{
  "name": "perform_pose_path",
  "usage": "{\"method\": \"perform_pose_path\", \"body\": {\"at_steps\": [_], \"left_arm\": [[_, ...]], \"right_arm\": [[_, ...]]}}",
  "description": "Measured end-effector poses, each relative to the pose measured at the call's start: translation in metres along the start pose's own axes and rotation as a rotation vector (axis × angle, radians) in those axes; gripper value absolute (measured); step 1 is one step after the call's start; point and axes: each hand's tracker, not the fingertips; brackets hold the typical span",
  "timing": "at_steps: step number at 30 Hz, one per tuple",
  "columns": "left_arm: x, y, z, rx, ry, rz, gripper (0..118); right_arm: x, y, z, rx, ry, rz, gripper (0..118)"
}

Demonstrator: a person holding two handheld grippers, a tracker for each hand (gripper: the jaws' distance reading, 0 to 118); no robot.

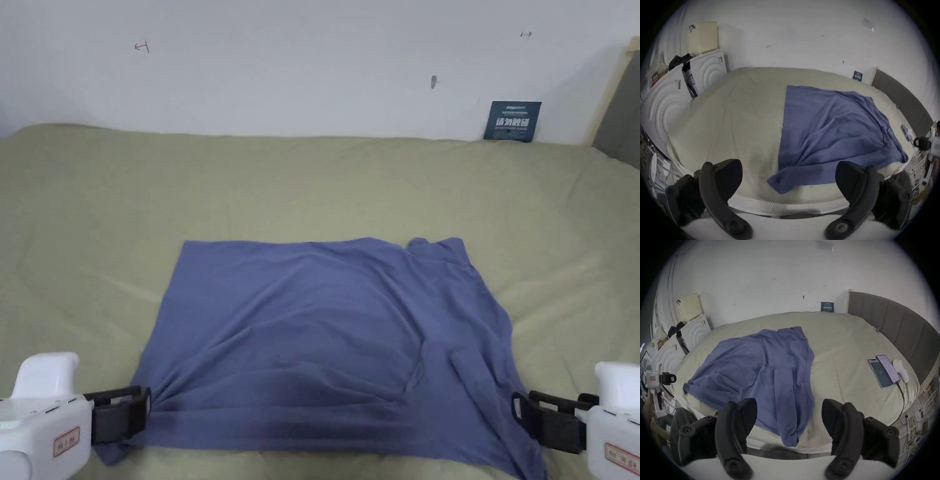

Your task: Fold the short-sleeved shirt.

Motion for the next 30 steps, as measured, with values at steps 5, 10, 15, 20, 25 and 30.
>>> {"method": "perform_pose_path", "body": {"at_steps": [5,10,15,20,25,30], "left_arm": [[-0.015,-0.012,-0.002,0.022,0.028,0.009,55],[-0.032,-0.023,-0.015,-0.06,0.012,0.093,0],[-0.04,-0.03,-0.03,-0.09,0.0,0.075,96],[-0.034,-0.027,-0.055,-0.189,-0.012,0.059,118],[-0.026,-0.024,-0.079,-0.249,0.015,0.001,96],[-0.009,-0.019,-0.071,-0.219,-0.08,0.007,2]], "right_arm": [[-0.008,-0.003,0.011,0.039,-0.006,-0.019,52],[-0.006,-0.014,-0.001,0.028,-0.039,0.002,1],[0.0,-0.025,-0.012,-0.016,-0.035,0.01,1],[0.001,-0.03,-0.015,-0.043,-0.034,0.017,1],[0.007,-0.03,-0.019,-0.072,-0.036,0.014,1],[0.021,-0.028,-0.022,-0.093,-0.029,0.009,3]]}}
